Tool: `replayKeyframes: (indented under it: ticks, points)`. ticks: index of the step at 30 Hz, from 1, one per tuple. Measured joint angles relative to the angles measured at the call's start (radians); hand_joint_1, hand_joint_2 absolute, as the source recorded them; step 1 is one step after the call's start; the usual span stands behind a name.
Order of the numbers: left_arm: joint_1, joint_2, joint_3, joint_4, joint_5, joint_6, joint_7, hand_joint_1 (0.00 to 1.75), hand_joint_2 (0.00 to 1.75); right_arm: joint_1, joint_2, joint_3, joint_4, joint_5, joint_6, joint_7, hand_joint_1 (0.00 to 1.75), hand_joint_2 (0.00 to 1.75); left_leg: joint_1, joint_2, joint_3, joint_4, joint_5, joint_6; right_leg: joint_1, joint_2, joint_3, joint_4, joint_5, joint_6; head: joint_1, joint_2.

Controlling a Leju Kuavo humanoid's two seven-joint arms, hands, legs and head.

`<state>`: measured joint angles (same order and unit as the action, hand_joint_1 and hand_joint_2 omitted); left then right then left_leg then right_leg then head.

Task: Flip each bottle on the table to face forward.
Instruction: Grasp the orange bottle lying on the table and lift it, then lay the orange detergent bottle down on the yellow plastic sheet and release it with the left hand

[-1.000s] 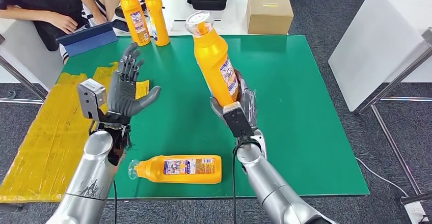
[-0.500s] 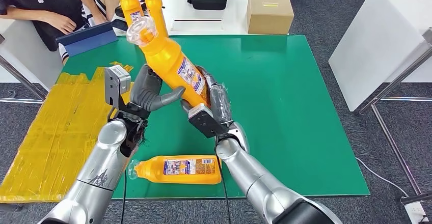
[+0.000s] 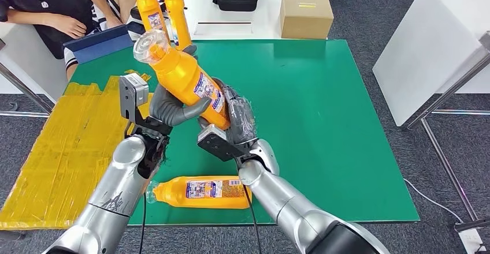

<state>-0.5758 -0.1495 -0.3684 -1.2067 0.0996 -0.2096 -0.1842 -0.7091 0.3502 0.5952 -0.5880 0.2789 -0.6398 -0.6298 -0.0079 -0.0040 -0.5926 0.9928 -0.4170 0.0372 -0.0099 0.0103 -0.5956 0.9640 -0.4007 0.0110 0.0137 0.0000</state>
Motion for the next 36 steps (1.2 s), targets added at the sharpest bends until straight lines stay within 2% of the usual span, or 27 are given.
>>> replayKeyframes:
  ticks: [6, 15, 19, 36]
  points:
    - [-0.002, 0.0, 0.0, 0.018, 0.023, 0.0, -0.008, 0.0, 1.75, -0.024, -0.001, 0.096, 0.027, 0.047, -0.049, 0.087, 1.75, 1.75, 0.0, 0.0, 0.0, 0.0, 0.0, 0.0, 0.0, 0.0, 0.0, 0.0, 0.0, 0.0, 0.0, 0.0]
    - [0.0, 0.0, 0.0, 0.038, 0.057, -0.007, -0.015, 0.0, 1.75, -0.046, -0.003, 0.149, 0.053, 0.114, -0.059, 0.155, 1.75, 1.75, 0.0, 0.0, 0.0, 0.0, 0.0, 0.0, 0.0, 0.0, 0.0, 0.0, 0.0, 0.0, 0.0, 0.0]
    - [0.002, 0.001, 0.002, 0.051, 0.091, -0.017, -0.029, 1.73, 1.75, -0.051, -0.003, 0.18, 0.059, 0.1, -0.059, 0.175, 1.75, 1.75, 0.0, 0.0, 0.0, 0.0, 0.0, 0.0, 0.0, 0.0, 0.0, 0.0, 0.0, 0.0, 0.0, 0.0]
    - [-0.001, 0.001, 0.01, 0.072, 0.161, -0.029, -0.047, 1.75, 1.75, -0.063, -0.003, 0.208, 0.077, 0.095, -0.06, 0.183, 1.75, 1.75, 0.0, 0.0, 0.0, 0.0, 0.0, 0.0, 0.0, 0.0, -0.001, 0.0, 0.0, 0.0, 0.0, 0.0]
